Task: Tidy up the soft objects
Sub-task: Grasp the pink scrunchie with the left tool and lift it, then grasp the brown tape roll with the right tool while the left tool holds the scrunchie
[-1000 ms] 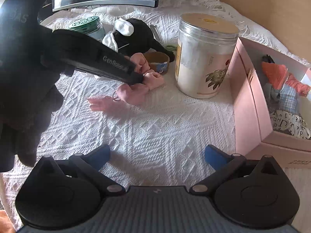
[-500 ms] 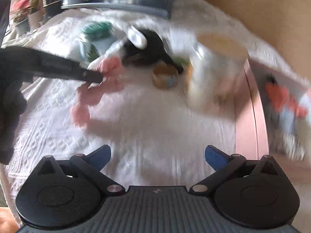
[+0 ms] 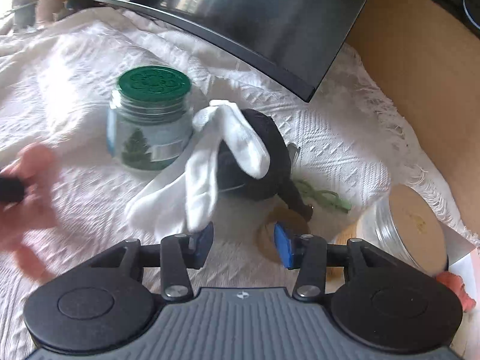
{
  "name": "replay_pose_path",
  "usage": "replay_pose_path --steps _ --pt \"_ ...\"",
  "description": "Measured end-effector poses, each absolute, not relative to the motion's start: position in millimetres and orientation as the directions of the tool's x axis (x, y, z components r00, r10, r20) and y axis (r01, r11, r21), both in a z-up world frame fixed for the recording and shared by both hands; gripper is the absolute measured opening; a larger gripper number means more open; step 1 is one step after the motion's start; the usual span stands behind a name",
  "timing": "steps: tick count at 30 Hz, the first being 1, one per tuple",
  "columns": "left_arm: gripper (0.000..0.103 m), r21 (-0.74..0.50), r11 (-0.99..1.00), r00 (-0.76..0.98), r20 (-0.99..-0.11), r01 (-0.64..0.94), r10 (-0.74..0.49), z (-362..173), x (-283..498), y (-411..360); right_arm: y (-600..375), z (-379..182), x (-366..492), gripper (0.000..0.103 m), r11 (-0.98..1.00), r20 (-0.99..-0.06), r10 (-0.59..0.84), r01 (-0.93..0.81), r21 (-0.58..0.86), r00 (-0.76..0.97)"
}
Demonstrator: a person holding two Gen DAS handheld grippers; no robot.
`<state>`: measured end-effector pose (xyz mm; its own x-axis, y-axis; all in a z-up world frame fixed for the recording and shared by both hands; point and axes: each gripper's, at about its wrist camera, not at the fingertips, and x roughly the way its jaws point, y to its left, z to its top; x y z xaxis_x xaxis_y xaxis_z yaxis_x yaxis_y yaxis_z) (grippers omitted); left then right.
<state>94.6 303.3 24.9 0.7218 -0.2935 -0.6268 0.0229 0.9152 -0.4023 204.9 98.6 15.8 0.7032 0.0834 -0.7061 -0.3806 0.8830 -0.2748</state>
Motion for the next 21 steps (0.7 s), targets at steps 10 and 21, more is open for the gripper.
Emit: replay_pose_path --steps 10,21 --pt "0.011 -0.406 0.913 0.714 -0.632 0.027 -0.302 23 96 311 81 21 219 0.045 0.921 -0.783 0.214 -0.389 -0.039 0.584" --pt "0.012 -0.388 0.917 0.700 -0.630 0.090 -0.335 28 106 287 63 31 174 0.047 0.890 -0.788 0.318 -0.452 0.057 0.528"
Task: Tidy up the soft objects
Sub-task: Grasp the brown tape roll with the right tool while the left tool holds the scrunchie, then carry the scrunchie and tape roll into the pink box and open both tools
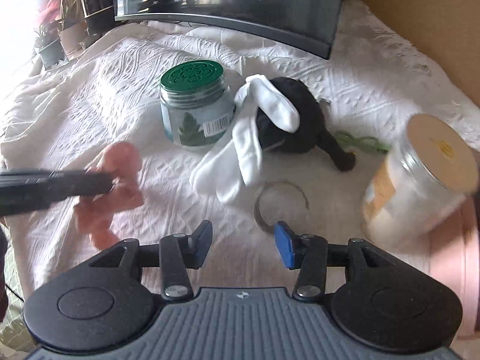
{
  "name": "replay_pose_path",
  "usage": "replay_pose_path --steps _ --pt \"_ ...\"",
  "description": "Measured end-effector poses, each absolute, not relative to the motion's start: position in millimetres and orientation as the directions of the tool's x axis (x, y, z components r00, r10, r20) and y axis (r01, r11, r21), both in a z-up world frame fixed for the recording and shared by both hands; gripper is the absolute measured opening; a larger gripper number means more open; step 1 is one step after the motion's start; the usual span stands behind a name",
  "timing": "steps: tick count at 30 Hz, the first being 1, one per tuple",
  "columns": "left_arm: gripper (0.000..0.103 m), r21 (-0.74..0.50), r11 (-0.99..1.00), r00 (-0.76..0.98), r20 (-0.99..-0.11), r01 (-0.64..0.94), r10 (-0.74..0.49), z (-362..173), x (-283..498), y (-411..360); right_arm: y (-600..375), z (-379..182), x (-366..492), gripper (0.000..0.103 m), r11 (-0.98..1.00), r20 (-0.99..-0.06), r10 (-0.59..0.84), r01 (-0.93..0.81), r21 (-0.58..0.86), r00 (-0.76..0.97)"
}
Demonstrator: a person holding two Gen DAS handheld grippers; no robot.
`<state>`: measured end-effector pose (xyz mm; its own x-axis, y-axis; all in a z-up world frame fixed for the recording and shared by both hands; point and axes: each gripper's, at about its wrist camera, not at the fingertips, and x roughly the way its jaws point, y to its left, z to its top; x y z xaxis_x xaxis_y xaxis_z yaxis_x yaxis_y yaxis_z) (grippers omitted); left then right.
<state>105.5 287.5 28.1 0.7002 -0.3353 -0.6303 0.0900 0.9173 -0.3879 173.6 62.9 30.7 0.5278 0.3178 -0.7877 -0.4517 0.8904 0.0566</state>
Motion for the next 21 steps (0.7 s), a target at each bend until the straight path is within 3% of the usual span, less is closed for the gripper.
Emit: replay_pose_path --steps 3,5,6,17,21 --pt "0.012 -0.387 0.917 0.694 -0.634 0.099 -0.343 27 107 283 55 34 164 0.059 0.912 -0.757 0.269 -0.410 0.002 0.595" --pt "0.012 -0.388 0.916 0.688 -0.637 0.103 -0.347 25 108 281 50 36 156 0.078 0.930 -0.719 0.214 -0.364 -0.059 0.661" --pt "0.012 -0.388 0.916 0.686 -0.638 0.105 -0.349 25 108 280 48 36 154 0.079 0.937 -0.699 0.193 -0.341 -0.078 0.689" --pt "0.012 -0.366 0.923 0.679 -0.648 0.120 -0.345 24 107 278 65 17 193 0.078 0.945 -0.718 0.217 -0.327 -0.015 0.661" --pt "0.012 -0.350 0.928 0.703 -0.628 0.128 -0.334 33 105 280 70 17 204 0.062 0.937 -0.751 0.217 -0.349 -0.019 0.624"
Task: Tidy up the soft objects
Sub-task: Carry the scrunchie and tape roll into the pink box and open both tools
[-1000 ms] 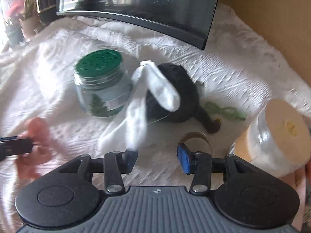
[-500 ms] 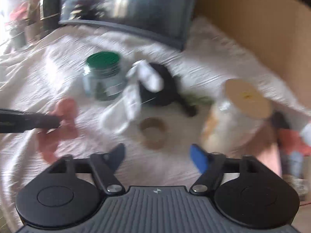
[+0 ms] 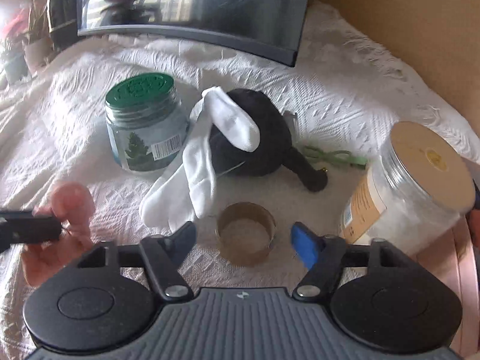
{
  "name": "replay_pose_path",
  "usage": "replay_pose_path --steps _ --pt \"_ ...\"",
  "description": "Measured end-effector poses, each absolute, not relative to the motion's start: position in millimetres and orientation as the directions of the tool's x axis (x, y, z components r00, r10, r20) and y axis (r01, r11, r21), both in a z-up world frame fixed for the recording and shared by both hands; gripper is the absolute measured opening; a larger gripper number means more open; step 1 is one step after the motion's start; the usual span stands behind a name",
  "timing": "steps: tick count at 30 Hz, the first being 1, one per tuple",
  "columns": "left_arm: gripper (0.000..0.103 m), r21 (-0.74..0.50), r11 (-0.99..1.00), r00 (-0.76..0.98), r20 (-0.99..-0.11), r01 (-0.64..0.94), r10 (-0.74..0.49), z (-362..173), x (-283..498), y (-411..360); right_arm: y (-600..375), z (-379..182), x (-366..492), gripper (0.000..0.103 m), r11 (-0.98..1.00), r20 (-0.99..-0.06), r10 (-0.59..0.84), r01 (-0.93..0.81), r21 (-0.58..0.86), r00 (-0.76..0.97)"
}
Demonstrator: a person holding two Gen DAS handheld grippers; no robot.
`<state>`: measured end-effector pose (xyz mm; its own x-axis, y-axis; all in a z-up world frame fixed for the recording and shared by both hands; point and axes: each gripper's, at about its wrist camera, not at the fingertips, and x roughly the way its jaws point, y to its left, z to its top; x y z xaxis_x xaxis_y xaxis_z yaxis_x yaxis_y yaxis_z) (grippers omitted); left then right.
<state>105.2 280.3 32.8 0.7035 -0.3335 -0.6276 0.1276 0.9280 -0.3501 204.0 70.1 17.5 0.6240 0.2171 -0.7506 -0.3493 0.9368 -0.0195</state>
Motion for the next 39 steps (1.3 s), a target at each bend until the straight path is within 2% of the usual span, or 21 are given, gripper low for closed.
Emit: replay_pose_path --steps 2,6,12,21,25,29,37,39 --pt "0.012 -0.344 0.930 0.718 -0.616 0.127 -0.325 40 107 279 69 24 204 0.044 0.929 -0.757 0.233 -0.370 -0.013 0.611" --pt "0.012 -0.345 0.927 0.753 -0.570 0.145 -0.330 63 118 273 62 51 200 0.043 0.921 -0.736 0.270 -0.389 0.009 0.621" --pt "0.012 -0.318 0.922 0.794 -0.492 0.219 -0.358 112 144 245 32 124 178 0.043 0.919 -0.622 0.321 -0.395 0.021 0.714" --pt "0.011 -0.320 0.870 0.774 -0.407 0.376 -0.485 171 190 159 -60 201 161 0.043 0.969 -0.456 0.177 -0.235 -0.073 0.872" --pt "0.012 -0.338 0.823 0.719 -0.405 0.456 -0.565 179 203 109 -113 206 148 0.043 0.989 -0.427 0.081 -0.125 -0.076 0.901" --pt "0.012 -0.366 0.767 0.626 -0.444 0.527 -0.641 172 217 54 -159 194 142 0.043 0.998 -0.433 -0.004 -0.023 -0.057 0.901" --pt "0.012 -0.455 0.697 0.442 -0.549 0.554 -0.709 132 252 -30 -196 135 141 0.043 0.999 -0.518 -0.020 0.042 0.030 0.855" --pt "0.018 -0.491 0.700 0.397 -0.586 0.519 -0.706 116 266 -42 -198 115 142 0.043 0.998 -0.549 -0.014 0.043 0.039 0.836"
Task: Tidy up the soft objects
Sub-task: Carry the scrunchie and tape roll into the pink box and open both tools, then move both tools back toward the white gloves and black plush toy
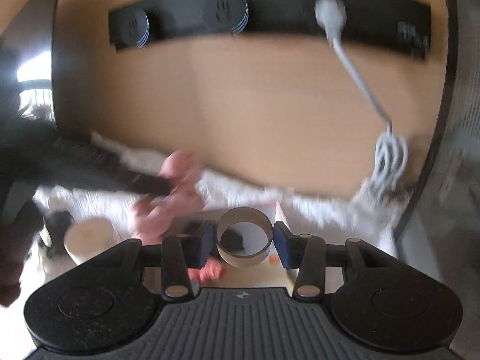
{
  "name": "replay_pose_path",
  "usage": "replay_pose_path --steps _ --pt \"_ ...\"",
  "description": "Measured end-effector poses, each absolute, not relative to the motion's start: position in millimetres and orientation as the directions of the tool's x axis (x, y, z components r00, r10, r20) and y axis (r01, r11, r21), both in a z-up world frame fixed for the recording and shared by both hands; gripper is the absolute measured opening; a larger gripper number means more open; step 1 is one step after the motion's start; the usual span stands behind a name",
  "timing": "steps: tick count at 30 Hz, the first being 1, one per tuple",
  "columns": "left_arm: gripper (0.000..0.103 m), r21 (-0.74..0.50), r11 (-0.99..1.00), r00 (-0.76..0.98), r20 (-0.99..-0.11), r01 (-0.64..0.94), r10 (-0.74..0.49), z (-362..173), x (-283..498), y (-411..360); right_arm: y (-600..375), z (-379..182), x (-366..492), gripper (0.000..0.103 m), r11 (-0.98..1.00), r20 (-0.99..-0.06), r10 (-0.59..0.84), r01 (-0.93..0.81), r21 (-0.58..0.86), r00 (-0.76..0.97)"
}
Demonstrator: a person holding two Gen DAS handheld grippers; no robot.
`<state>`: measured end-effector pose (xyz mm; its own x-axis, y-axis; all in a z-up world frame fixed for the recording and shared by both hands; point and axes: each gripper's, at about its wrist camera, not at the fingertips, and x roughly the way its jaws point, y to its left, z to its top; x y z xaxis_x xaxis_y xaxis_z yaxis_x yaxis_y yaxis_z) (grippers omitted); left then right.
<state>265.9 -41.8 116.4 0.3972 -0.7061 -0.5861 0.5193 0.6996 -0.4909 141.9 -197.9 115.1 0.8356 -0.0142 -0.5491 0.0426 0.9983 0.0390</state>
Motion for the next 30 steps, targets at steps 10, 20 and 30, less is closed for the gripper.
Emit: replay_pose_path --steps 10,20,30 --pt "0.017 -0.255 0.854 0.466 -0.749 0.454 -0.471 78 280 -78 -194 60 172 0.044 0.998 -0.656 0.022 0.025 0.063 0.754" --pt "0.017 -0.077 0.923 0.666 -0.670 0.376 -0.327 126 219 -13 -213 60 179 0.079 0.989 -0.689 0.015 0.092 0.119 0.725" --pt "0.017 -0.102 0.959 0.720 -0.640 0.265 -0.267 141 182 86 -149 126 172 0.083 0.999 -0.595 0.045 -0.019 0.050 0.803"
